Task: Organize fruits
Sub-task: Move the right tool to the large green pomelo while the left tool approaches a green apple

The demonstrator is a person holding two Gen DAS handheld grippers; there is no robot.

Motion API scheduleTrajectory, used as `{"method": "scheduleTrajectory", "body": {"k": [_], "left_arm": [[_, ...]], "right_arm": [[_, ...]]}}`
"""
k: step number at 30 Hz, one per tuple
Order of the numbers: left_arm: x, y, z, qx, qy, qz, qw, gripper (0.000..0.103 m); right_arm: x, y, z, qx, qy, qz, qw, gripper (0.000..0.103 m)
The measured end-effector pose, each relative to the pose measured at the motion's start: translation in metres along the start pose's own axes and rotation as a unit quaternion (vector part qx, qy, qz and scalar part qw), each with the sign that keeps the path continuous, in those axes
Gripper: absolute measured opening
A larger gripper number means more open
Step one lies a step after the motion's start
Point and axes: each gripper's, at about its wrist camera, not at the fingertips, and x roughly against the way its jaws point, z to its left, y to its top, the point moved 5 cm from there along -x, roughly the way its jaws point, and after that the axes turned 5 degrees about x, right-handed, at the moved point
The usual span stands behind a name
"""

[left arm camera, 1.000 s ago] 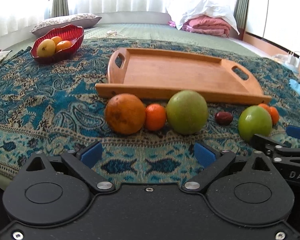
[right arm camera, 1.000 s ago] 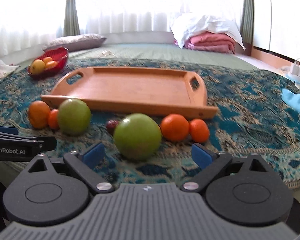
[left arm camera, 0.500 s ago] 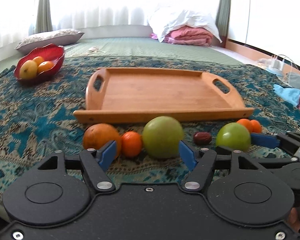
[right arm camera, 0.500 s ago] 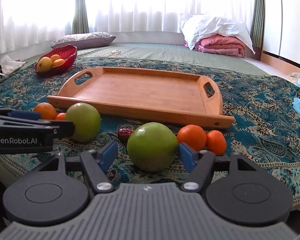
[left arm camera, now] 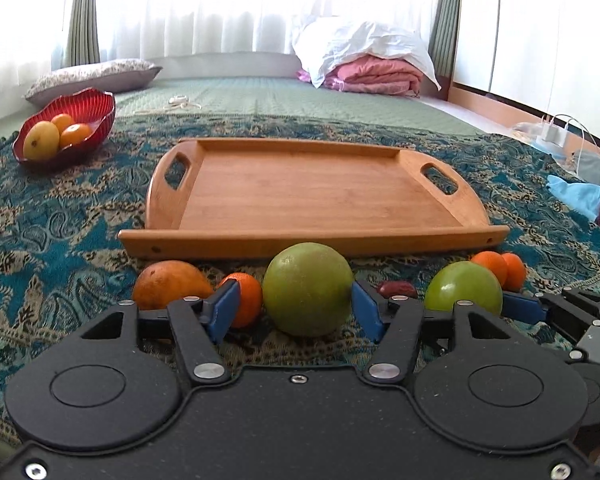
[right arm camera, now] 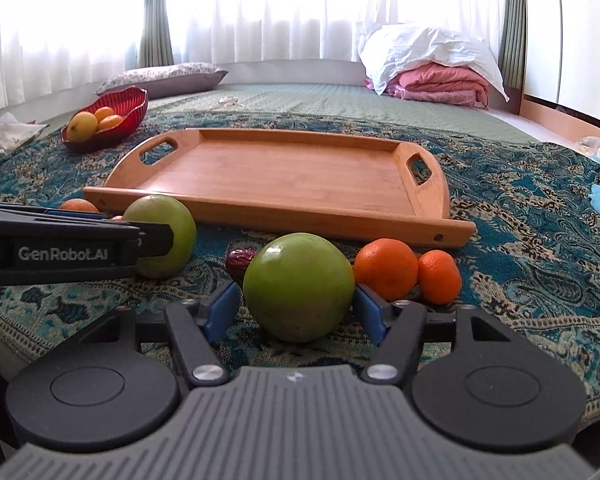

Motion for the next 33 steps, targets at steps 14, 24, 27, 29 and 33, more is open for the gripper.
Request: {"method": "scheduleTrajectory", "body": {"k": [14, 24, 27, 29, 33], "left_arm": [[-0.014, 0.003, -0.013, -0.030, 0.000, -0.026, 0.9992, 0.062], [-0.020, 0.003, -0.016, -0.035, -0.006, -0.039, 0.9986, 0.062], [-0.021, 0.003, -0.016, -0.036, -0.008, -0.043, 0.9984, 0.062], [-0.021, 0.002, -0.016, -0.037, -0.011, -0.046, 0.9982, 0.062], [-0.016, 0.000, -0.016, -0.028, -0.020, -0.047, 0.9983, 0.052]], "right_arm": [[-0.015, -0.005, 0.001, 0.003, -0.006, -0.006, 1.000, 0.067], [-0.021, -0.005, 0.000, 0.003, -0.001, -0.016, 1.000, 0.066], [-0.021, -0.005, 0.000, 0.001, 0.000, -0.019, 1.000, 0.066], [-0.021, -0.006, 0.000, 0.001, 0.002, -0.022, 1.000, 0.066], [-0.019, -0.007, -0.001, -0.002, 0.001, -0.028, 1.000, 0.061]]}}
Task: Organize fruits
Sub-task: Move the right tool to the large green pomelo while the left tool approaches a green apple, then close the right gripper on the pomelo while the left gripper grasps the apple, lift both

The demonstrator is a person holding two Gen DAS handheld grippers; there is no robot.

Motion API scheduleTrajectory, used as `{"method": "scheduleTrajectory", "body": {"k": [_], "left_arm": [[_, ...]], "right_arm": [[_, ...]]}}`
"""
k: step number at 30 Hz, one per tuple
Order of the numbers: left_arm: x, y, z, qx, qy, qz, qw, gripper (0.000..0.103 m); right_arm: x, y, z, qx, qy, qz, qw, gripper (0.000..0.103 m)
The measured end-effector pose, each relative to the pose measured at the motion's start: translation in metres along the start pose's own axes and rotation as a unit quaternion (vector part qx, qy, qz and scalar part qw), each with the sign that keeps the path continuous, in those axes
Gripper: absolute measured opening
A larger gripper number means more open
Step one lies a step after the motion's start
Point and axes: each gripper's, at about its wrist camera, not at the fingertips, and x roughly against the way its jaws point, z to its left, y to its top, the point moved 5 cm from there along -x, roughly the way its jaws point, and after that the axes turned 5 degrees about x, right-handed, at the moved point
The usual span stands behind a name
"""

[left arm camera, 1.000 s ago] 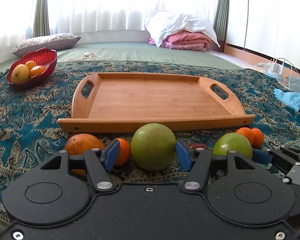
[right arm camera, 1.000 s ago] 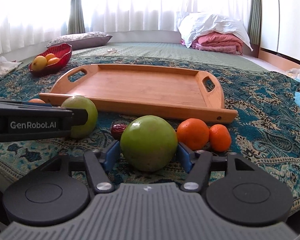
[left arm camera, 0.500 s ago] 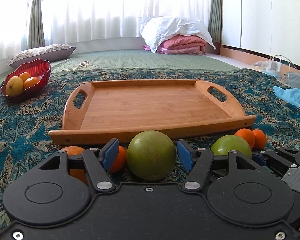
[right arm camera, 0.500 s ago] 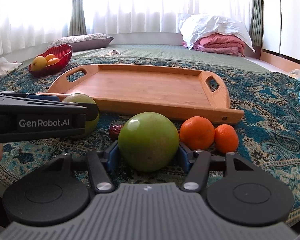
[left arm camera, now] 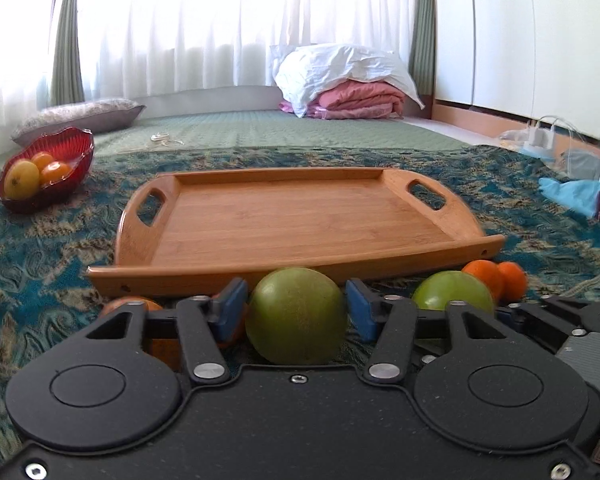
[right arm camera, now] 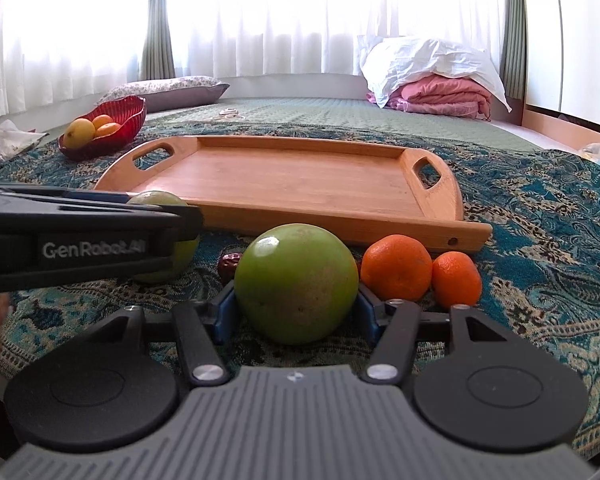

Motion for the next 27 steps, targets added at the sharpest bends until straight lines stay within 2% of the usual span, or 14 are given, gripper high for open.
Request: {"method": "scheduleTrajectory", "body": {"k": [9, 14, 17, 27], "left_arm": [[0.029, -0.008, 0.007, 0.016, -0.007, 0.006, 0.9998, 0.051], [0.044, -0.014, 0.009, 0.018, -0.015, -0.006, 0.9997, 0.052], [0.040, -0.016, 0.008, 0.013, -0.012, -0.002, 0.9998, 0.060], [0.015, -0.024, 0.003, 0.026, -0.019, 0.030, 0.9990, 0.060]], "right_arm": [[0.023, -0.006, -0.002, -0.006, -0.007, -0.014, 1.000, 0.061], [0.030, -0.010, -0.004, -0.015, -0.004, -0.017, 1.000, 0.061], [0.029, -0.010, -0.003, -0.010, -0.007, -0.018, 1.000, 0.061], [0.029, -0.013, 0.000, -0.001, -0.007, -0.021, 1.000, 0.061]]}}
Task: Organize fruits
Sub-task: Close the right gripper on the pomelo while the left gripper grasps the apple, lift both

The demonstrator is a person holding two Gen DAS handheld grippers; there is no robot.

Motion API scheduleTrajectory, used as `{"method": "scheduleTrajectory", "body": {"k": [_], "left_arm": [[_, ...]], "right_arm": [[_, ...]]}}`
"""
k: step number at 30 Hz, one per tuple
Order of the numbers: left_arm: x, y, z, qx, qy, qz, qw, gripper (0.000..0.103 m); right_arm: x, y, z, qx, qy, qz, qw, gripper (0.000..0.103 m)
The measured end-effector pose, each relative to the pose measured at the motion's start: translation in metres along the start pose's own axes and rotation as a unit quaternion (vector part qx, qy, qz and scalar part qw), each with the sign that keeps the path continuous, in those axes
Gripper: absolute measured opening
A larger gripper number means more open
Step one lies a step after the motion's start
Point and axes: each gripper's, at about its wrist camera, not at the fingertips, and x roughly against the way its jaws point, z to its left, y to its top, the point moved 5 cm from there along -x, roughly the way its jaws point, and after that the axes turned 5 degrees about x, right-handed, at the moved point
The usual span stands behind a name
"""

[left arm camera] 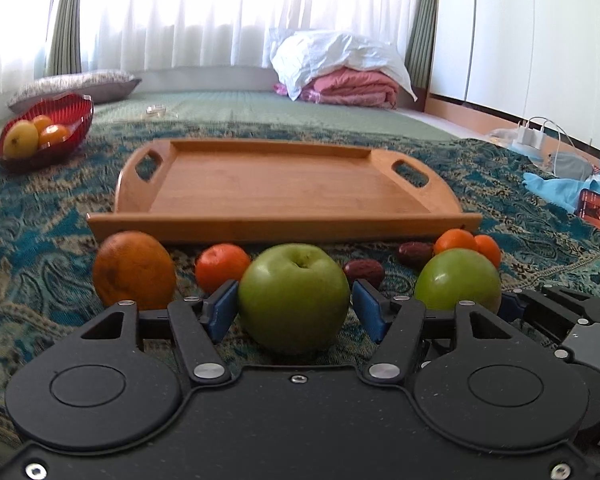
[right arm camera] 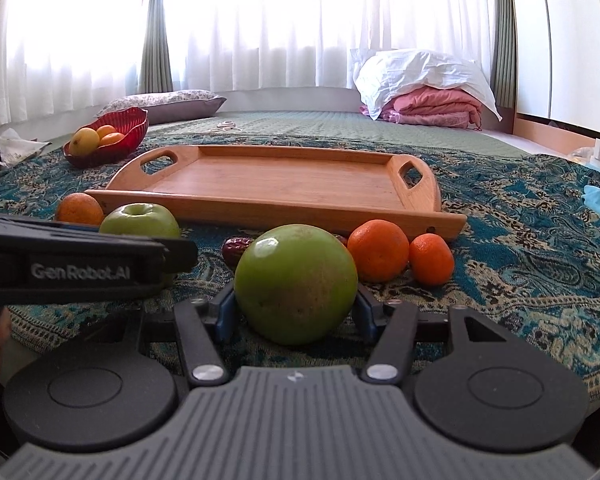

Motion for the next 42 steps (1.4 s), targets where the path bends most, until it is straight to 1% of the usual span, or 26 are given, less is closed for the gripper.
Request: {"method": "scheduleTrajectory", "body": {"k": [6, 13, 23, 28, 32, 36, 39, 42], "left_arm": [[-0.007, -0.004, 0.001, 0.010, 0.000, 0.008, 0.9999, 0.060], [-0.011, -0.006, 0.000, 0.002, 0.008, 0.008, 0.9999, 0.058], [-0.013, -0.007, -0.002, -0.012, 0.009, 0.007, 0.9999, 0.055], [-0.010, -0.008, -0.006, -0.036, 0.006, -0.003, 0.9993, 0.055], [-0.002, -0.006, -0.007, -0.039, 0.002, -0.013, 0.9992, 0.055], [0.008, -0.001, -0.011, -0.053, 0.002, -0.036, 0.9979, 0.055], [0.012, 0.008, -0.011, -0.049, 0.001, -0.045, 0.9978, 0.055], [0.015, 0.018, -0.008, -0.045, 0.010, -0.056, 0.9974, 0.055]], "right_arm": [[-0.001, -0.001, 0.001, 0.004, 0.000, -0.002, 1.000, 0.061], [-0.003, -0.002, 0.002, 0.007, -0.002, -0.005, 1.000, 0.062], [-0.007, -0.003, 0.005, 0.018, -0.002, -0.007, 1.000, 0.061], [-0.009, -0.004, 0.006, 0.024, -0.003, -0.015, 1.000, 0.061], [-0.005, -0.004, 0.004, 0.006, -0.003, -0.032, 0.999, 0.060], [0.000, -0.002, 0.001, -0.017, -0.002, -0.043, 0.999, 0.059], [0.003, 0.003, 0.001, -0.019, -0.001, -0.047, 0.999, 0.059], [0.004, 0.010, 0.001, -0.021, -0.001, -0.055, 0.998, 0.059]]}}
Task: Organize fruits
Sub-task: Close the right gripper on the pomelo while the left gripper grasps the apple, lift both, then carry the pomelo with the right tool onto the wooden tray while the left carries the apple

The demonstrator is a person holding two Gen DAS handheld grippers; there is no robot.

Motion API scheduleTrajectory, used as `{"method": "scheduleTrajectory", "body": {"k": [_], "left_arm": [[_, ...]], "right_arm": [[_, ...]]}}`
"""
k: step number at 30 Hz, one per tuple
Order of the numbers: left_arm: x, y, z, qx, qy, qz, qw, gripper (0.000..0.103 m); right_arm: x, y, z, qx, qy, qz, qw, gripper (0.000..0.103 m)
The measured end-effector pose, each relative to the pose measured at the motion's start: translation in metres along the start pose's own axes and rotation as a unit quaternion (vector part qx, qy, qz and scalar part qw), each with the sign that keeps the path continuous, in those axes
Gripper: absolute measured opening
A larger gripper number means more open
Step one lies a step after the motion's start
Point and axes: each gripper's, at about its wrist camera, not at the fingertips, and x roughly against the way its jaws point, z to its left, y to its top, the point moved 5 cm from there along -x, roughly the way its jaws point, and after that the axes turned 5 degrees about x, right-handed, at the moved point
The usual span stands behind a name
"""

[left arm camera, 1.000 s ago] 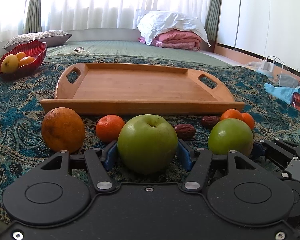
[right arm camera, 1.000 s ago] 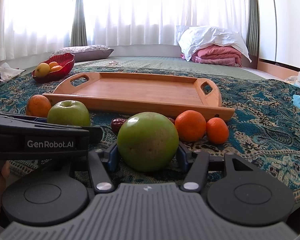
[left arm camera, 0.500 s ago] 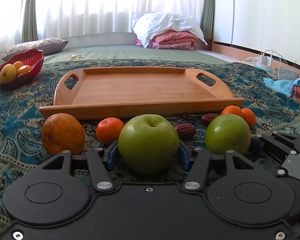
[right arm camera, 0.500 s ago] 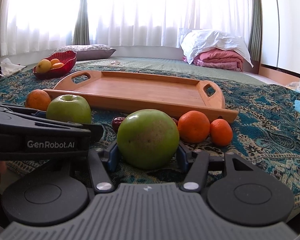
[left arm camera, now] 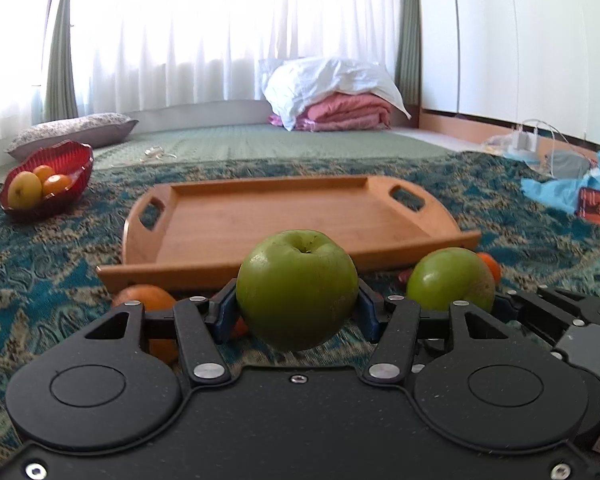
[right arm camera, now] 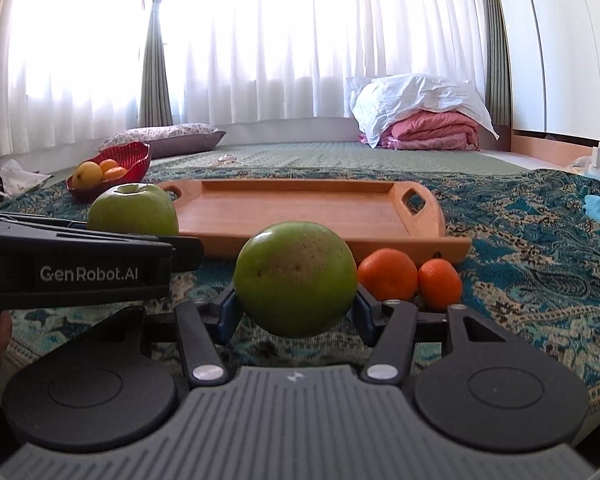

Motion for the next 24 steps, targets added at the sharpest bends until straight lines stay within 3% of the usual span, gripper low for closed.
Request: {"method": "scheduleTrajectory", "body": {"k": [24], "left_arm": [[-0.042, 0.061, 0.034, 0.030, 0.030, 0.003, 0.9991, 0.055]], "right_arm": [[-0.041, 0.051, -0.033, -0.038, -0.005, -0.002, 0.999, 0.059]]}}
